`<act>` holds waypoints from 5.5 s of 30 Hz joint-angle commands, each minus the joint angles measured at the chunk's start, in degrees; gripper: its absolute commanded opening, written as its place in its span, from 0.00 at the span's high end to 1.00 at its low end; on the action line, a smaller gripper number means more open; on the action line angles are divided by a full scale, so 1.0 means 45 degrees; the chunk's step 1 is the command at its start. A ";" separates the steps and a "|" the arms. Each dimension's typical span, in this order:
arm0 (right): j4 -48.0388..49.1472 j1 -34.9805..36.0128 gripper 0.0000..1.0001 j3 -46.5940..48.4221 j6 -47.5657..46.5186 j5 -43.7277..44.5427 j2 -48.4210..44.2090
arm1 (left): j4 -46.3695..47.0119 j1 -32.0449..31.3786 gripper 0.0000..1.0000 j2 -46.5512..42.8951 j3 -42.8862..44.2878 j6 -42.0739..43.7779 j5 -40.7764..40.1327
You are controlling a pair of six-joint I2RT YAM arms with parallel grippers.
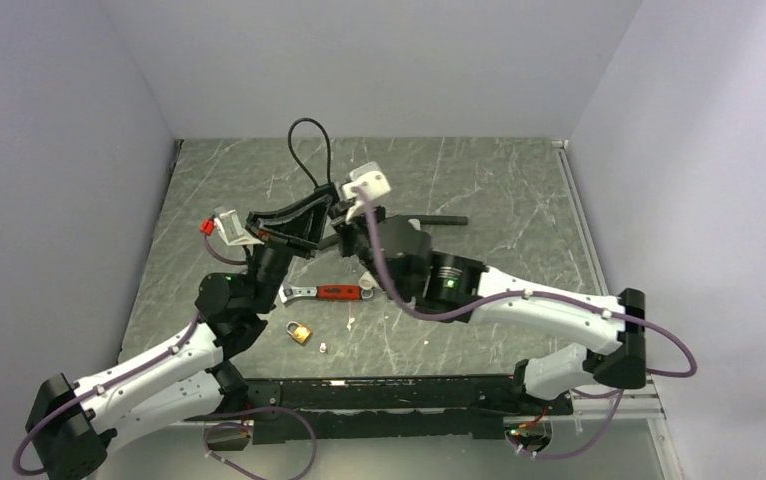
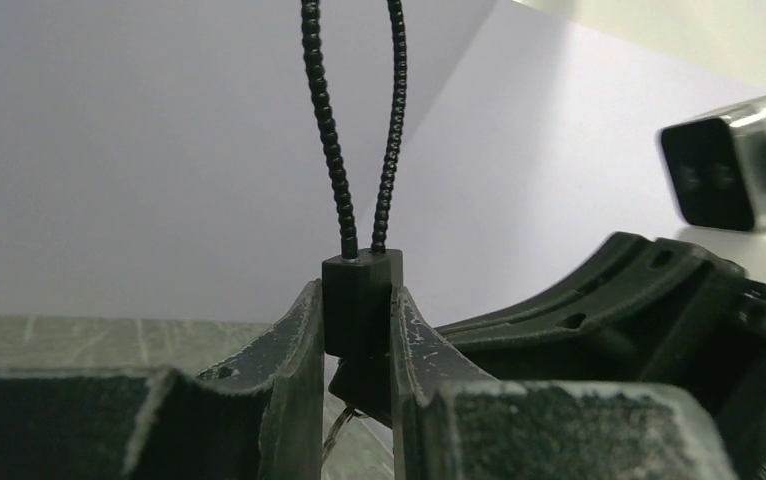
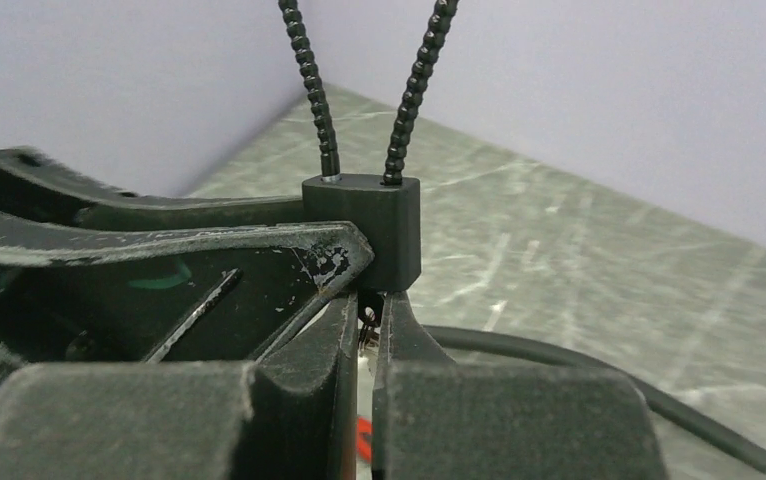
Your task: Unlock with the key
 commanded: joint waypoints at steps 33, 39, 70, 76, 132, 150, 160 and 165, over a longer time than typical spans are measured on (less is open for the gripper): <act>0.1890 -0.2820 1.00 -0.3881 0.1008 -0.6778 -0.3711 | -1.0080 -0.1123 0.09 -0.3075 0.2338 0.4072 0.1121; 0.1529 -0.4247 1.00 -0.4815 0.2423 -0.8503 -0.4134 | -1.2476 -0.1124 0.09 -0.3030 0.3100 0.4266 -0.1228; 0.3915 -0.9408 0.98 -1.0947 0.7220 -1.1137 0.0624 | -2.4338 -0.1085 0.10 0.0447 0.3137 -0.6361 -0.6004; 0.2019 -0.9551 0.40 -1.0496 0.6469 -0.9856 0.0011 | -2.4068 -0.1064 0.10 0.0757 0.2770 -0.6782 -0.5582; 0.0885 -0.8822 0.24 -0.9441 0.4617 -1.4143 -0.4066 | -2.0818 -0.0685 0.77 0.1660 0.1775 -0.7842 -0.4990; -0.0734 -0.0082 0.27 -0.3870 0.2481 -0.8975 0.3995 | -2.6924 0.2021 0.04 -0.1054 0.5424 -0.8810 -0.8862; -0.2625 0.1651 0.26 -0.0742 0.2087 -0.7846 0.6978 | -2.8576 0.1892 0.07 -0.3912 0.7176 -0.7591 -0.9176; -0.3274 0.2235 0.25 0.0524 0.2089 -0.7481 0.7985 | -2.9441 0.1888 0.06 -0.5175 0.7853 -0.6575 -0.9411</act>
